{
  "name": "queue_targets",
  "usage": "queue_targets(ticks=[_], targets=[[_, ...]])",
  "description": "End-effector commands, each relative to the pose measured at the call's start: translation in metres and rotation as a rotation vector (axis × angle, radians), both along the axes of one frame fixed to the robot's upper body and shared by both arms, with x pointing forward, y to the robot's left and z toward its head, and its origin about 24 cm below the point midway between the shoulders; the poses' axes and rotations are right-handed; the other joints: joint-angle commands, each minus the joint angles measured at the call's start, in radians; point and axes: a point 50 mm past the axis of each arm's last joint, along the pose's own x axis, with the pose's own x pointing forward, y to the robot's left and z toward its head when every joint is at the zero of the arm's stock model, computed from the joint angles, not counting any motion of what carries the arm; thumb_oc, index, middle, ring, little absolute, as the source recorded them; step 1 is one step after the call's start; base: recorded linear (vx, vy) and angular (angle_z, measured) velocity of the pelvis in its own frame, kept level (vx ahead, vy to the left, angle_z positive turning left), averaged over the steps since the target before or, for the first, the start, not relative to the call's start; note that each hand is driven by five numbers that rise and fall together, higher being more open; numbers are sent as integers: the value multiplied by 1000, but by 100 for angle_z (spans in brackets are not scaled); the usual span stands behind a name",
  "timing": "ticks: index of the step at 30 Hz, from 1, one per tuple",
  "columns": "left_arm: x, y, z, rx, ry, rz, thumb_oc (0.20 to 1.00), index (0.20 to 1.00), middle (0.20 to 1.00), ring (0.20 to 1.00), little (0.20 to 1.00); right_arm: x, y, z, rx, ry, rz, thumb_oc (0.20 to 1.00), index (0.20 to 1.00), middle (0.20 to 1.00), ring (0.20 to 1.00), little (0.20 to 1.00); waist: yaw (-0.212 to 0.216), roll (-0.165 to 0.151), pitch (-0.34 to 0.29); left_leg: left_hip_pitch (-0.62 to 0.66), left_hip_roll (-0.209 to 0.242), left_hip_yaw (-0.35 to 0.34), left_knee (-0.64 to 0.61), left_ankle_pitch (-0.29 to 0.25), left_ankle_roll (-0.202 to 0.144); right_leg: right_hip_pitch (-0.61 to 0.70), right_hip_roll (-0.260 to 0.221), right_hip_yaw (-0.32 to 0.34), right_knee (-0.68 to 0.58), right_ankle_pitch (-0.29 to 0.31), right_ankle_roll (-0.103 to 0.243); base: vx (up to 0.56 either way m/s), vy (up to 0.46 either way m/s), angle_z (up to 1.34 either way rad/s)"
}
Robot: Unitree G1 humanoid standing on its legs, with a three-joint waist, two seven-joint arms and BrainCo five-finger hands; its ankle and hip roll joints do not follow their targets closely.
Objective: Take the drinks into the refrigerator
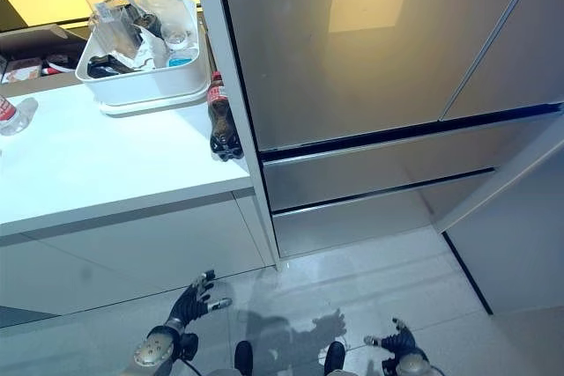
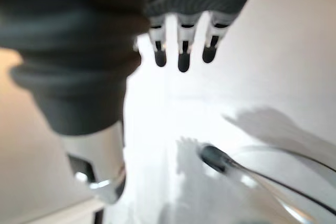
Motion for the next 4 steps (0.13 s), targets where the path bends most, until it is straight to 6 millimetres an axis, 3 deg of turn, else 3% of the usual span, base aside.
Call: queue_targets(ticks=[1, 4], targets=[[13, 0, -2, 59, 7, 11, 1000, 1000, 1000, 1000, 1000, 3, 2, -1, -5, 33, 19, 1000, 1000, 1000, 1000, 1000, -3, -32, -33, 24, -29, 11, 2, -70, 23, 30, -36, -5, 9, -10, 69, 34, 12, -2], [-16, 8, -21, 96, 194, 85, 1000, 1000, 1000, 1000, 1000, -13, 10, -7, 9, 88, 16, 1000, 1000, 1000, 1000, 1000, -10, -33, -51, 41, -28, 16, 2, -76, 22, 45, -33, -3, 9, -15, 67, 41, 12, -1]])
